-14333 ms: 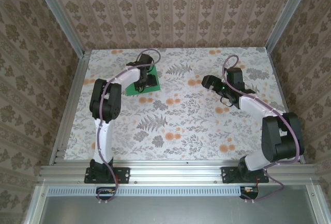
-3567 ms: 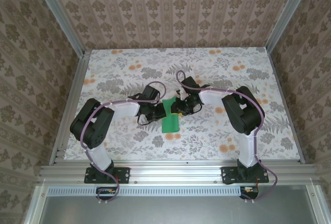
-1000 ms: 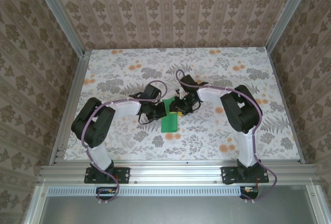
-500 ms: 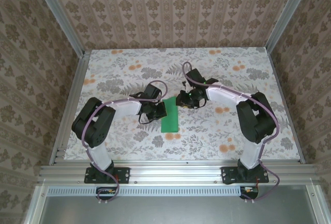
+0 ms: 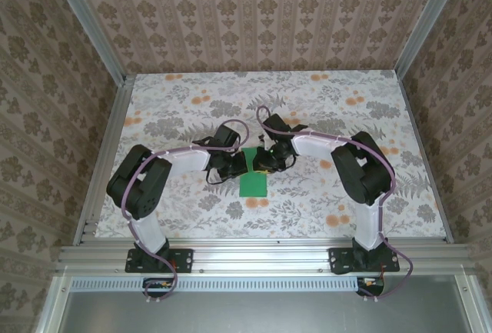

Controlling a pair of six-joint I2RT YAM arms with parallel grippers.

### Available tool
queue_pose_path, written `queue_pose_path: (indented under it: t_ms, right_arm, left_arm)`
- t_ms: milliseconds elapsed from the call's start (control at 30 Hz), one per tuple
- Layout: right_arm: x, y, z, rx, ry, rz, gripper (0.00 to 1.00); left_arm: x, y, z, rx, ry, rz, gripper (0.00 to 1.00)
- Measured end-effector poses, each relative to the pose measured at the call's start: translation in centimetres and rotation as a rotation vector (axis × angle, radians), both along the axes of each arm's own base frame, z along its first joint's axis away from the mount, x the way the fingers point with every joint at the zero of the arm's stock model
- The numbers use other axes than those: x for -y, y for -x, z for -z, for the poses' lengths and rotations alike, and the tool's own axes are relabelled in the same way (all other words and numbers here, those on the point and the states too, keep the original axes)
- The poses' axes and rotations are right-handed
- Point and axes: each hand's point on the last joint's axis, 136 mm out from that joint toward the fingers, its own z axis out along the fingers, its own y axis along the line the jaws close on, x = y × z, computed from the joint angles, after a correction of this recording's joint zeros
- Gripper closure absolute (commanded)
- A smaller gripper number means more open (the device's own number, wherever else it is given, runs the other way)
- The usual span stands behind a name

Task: Fold a paper plane with a square sheet of paper (pick it up from the middle)
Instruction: Fold the square sheet of paper in half at the center of the table.

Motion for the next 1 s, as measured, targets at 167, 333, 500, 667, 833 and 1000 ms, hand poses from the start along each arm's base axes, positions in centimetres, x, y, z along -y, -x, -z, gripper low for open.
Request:
queue_pose_path:
  t_ms: [167, 333, 500, 667, 833, 1000]
  right_arm:
    - [1.4, 0.2, 1.4, -0.019, 0.003, 0.025, 0.83]
    - [1.6, 0.1, 1.5, -0.008, -0.016, 0.031, 0.84]
    - [1.5, 0.1, 1.0, 0.005, -0.030, 0.033, 0.84]
    - [0.7, 0.4, -1.4, 0.040, -0.074, 0.012, 0.84]
    - [0.3, 1.9, -1.1, 0.025, -0.098, -0.010, 0.84]
    - [1.3, 4.1, 1.3, -0.053, -0.064, -0.002, 0.85]
  left_arm:
    - [0.0, 0.0, 0.1, -0.002, -0.001, 0.000, 0.98]
    - [0.0, 0.0, 0.1, 0.000, 0.001, 0.000, 0.98]
    - [0.0, 0.0, 0.2, 0.002, 0.003, 0.001, 0.99]
    - [0.1, -0.1, 0.1, 0.005, 0.005, 0.001, 0.99]
    - [0.3, -0.1, 0.1, 0.013, 0.007, 0.005, 0.99]
    - [0.5, -0.1, 0.1, 0.021, 0.009, 0.008, 0.99]
